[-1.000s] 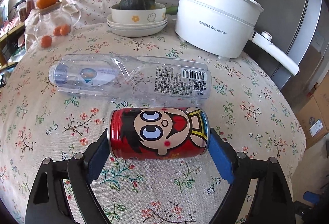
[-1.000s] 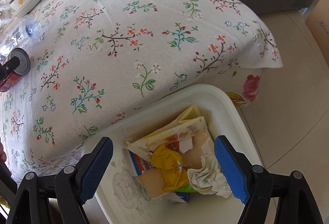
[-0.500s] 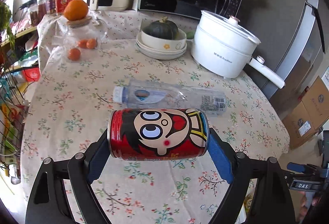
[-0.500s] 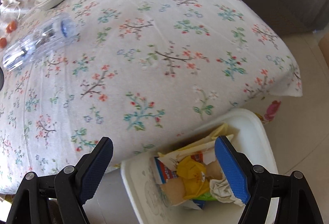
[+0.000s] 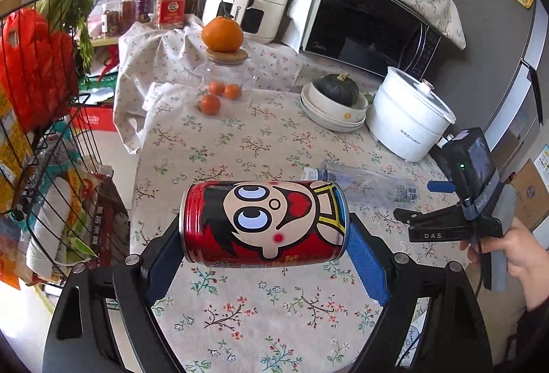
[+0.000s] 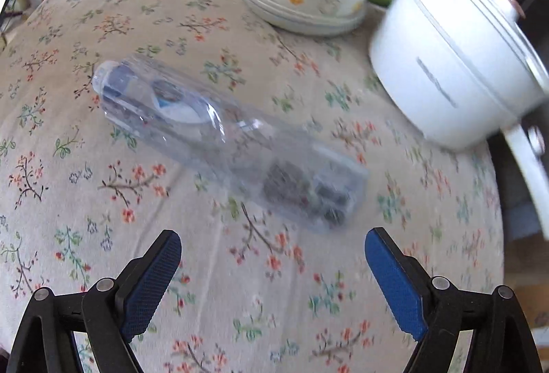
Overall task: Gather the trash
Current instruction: 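Grasp the red cartoon can with the left gripper while the right gripper grasps the plastic bottle, then carry the red can and plastic bottle over the white bin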
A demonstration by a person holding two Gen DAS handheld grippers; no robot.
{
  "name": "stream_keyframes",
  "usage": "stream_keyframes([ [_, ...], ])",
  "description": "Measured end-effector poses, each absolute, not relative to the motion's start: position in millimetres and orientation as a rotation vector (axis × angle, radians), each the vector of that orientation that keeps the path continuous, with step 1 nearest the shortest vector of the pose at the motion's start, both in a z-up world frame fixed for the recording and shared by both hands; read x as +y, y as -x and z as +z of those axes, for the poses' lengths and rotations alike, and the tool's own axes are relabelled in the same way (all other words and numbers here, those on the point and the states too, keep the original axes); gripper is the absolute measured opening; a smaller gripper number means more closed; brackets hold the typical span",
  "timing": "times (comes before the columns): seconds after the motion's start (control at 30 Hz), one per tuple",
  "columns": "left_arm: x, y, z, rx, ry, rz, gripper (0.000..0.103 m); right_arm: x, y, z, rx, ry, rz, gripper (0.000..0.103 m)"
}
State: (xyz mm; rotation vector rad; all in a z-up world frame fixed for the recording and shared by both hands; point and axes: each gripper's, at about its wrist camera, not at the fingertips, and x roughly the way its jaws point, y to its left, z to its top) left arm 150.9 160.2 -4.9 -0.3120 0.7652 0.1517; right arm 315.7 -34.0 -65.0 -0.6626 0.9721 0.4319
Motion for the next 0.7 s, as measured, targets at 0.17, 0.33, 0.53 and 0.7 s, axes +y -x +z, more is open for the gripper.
stream_keyframes([
  [0.17,174.7,-145.1,-3.2,0.770,0.350,0.134,0.089,5.9,-337.7,-98.1,0.990,0.873,0.427,0.092],
  [0.33,175.4,-147.0,-3.3,0.780,0.366,0.113,0.089,18.7,-355.9,-133.8,0.989,1.041,0.348,0.093],
  [0.53,168.6,-155.5,-8.0,0.805,0.390,0.082,0.089,4.8,-371.9,-125.6,1.039,0.901,0.302,0.087],
  [0.7,164.3,-160.7,-16.1,0.838,0.414,0.065,0.089,-17.5,-366.4,-105.1,1.077,0.718,0.297,0.069],
])
